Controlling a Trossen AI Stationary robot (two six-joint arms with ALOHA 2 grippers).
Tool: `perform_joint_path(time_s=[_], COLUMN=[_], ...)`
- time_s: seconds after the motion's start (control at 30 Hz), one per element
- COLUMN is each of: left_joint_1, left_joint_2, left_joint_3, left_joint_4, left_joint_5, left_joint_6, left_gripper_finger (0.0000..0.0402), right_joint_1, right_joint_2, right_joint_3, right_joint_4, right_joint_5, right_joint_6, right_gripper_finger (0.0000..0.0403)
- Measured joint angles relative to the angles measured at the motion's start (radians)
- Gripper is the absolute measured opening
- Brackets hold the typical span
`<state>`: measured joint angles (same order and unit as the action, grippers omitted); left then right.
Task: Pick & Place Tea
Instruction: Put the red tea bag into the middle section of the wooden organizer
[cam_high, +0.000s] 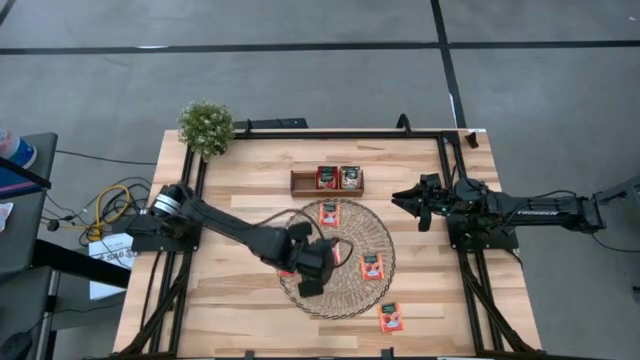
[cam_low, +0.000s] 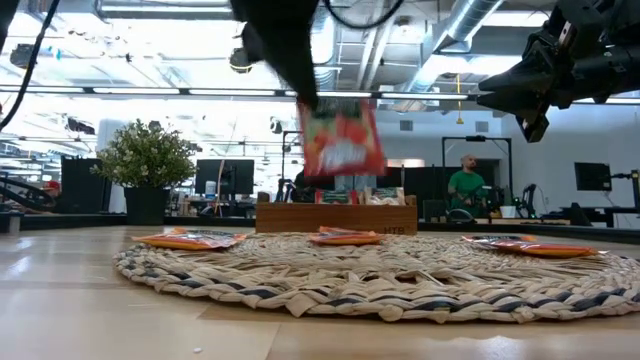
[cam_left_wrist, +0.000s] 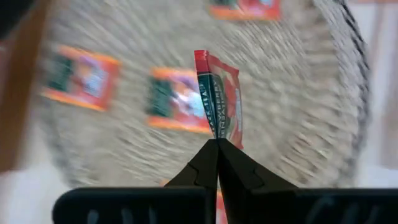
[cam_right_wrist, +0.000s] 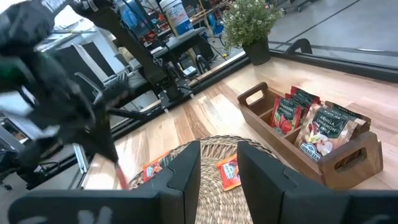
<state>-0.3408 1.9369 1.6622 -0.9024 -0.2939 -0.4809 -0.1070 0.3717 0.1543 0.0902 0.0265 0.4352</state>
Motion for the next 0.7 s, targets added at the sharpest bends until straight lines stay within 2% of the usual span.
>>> perform_joint_path(time_s=[0.13,0.27,0.5,0.7], left_joint_1=[0.038,0.098,0.241,0.361], left_joint_2=[-0.003,-0.003,-0.003,-0.003], left_joint_3=[0.084,0.124,0.133,0.133], left_joint_4=[-0.087,-0.096,-0.093,-0.037], left_joint_5=[-0.079,-0.151,-0.238,-0.251], left_joint_6=[0.1,0.231,0.448,0.621], left_gripper_finger=[0.0,0.0,0.0,0.0], right_joint_1=[0.0,0.0,0.0,0.0], right_joint_2=[0.0,0.0,0.0,0.0], right_joint_3=[0.0,0.0,0.0,0.0], right_joint_4=[0.0,0.0,0.0,0.0], right_joint_5=[0.0,0.001,0.001,0.001], right_joint_6=[0.001,0.001,0.001,0.001], right_gripper_finger=[0.0098,0.0098,0.0098,0.0098])
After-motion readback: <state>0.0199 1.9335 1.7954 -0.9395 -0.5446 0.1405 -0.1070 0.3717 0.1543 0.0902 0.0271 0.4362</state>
